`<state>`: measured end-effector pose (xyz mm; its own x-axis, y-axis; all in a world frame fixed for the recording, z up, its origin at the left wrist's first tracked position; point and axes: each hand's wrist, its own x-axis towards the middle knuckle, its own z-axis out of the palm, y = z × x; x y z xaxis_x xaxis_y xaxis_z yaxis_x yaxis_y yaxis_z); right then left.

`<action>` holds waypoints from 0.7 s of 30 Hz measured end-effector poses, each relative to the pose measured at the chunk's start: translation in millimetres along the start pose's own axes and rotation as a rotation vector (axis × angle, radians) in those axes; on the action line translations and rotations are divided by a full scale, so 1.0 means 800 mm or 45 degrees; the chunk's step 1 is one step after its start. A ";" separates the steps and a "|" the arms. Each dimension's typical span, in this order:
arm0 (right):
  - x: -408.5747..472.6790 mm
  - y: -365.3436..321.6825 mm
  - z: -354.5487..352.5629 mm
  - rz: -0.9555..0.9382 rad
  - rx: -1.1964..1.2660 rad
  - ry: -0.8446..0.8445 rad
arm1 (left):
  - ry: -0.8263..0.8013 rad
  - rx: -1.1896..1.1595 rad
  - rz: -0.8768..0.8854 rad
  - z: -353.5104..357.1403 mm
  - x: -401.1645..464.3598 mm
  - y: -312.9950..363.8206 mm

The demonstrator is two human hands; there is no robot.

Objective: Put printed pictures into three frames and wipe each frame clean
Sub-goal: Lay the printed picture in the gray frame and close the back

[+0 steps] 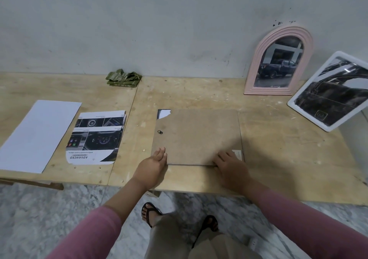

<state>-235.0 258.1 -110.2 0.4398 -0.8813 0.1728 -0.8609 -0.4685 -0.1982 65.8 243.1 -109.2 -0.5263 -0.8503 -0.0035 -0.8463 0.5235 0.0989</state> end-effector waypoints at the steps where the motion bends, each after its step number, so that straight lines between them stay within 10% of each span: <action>1: 0.010 -0.007 -0.004 0.015 -0.008 -0.023 | 0.029 -0.110 -0.055 -0.003 0.000 0.000; 8: 0.088 -0.047 0.014 -0.183 0.026 -0.151 | 0.192 -0.695 -0.744 -0.022 0.013 -0.011; 21: 0.086 0.047 -0.019 1.076 0.122 -0.095 | -0.007 -1.075 -1.432 -0.036 0.080 -0.040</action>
<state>-241.0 180.4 -91.4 -0.3216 -0.9375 -0.1332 -0.8838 0.3477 -0.3132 61.3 170.2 -83.9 0.3880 -0.7851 -0.4827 -0.5064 -0.6192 0.6001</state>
